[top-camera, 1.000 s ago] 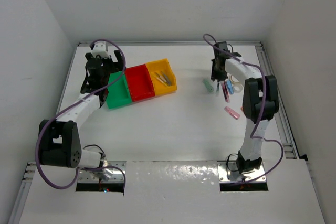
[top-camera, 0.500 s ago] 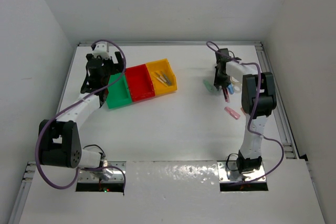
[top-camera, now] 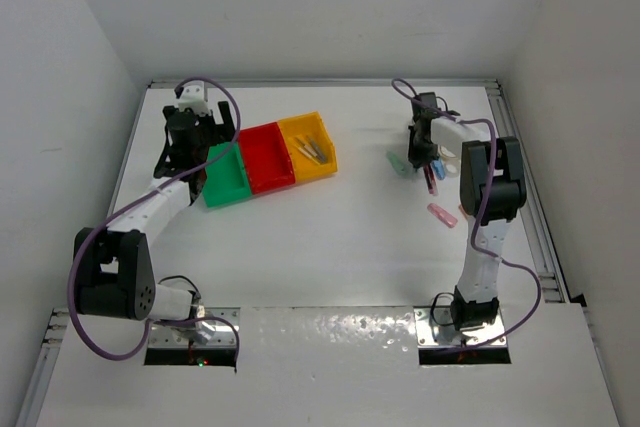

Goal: Sort the stationery into containers
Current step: Pick up the pen from the center of the board, then place the pen in the storage box.

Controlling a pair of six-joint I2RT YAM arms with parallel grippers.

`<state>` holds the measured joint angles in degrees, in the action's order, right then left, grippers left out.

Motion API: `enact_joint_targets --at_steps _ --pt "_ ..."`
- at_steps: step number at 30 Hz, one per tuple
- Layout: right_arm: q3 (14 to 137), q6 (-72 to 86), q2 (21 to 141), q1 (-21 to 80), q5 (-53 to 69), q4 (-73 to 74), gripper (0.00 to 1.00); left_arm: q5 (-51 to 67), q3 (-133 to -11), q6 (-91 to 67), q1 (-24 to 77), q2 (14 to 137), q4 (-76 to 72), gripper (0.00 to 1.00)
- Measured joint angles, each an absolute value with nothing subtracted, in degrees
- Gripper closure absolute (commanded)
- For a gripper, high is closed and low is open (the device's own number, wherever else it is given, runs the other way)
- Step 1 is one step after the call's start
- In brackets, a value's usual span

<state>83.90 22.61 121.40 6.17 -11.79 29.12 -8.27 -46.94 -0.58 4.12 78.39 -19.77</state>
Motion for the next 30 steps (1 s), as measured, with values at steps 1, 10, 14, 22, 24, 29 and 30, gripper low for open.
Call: enact_joint_targets --at_steps 1,10,14,22,24,29,30 --pt "83.90 21.96 121.36 6.20 -11.88 29.19 1.00 -8.40 -46.94 -0.27 4.12 78.39 -19.77 0.06" --pt "92.95 10.74 115.61 13.34 -14.92 31.90 1.00 -9.17 -46.94 0.49 4.08 78.39 -19.77 0.06" --pt "99.02 6.63 113.14 22.61 -9.02 24.62 1.00 -9.52 -46.94 -0.58 4.03 78.39 -19.77 0.06" --pt "119.57 4.84 130.85 33.47 -1.50 19.38 1.00 -10.20 -46.83 -0.95 3.81 78.32 -19.84 0.06" --pt "117.91 5.17 133.19 33.39 -1.41 19.25 1.00 -10.35 -46.63 -1.17 3.57 78.19 -19.88 0.06" --pt "111.74 6.20 134.58 33.04 -1.26 19.68 1.00 -10.37 -45.71 -1.85 3.27 77.89 -19.92 0.06" --pt "111.22 6.26 134.61 33.06 -1.26 19.64 1.00 -10.35 -45.63 -1.87 3.27 77.89 -19.97 0.06"
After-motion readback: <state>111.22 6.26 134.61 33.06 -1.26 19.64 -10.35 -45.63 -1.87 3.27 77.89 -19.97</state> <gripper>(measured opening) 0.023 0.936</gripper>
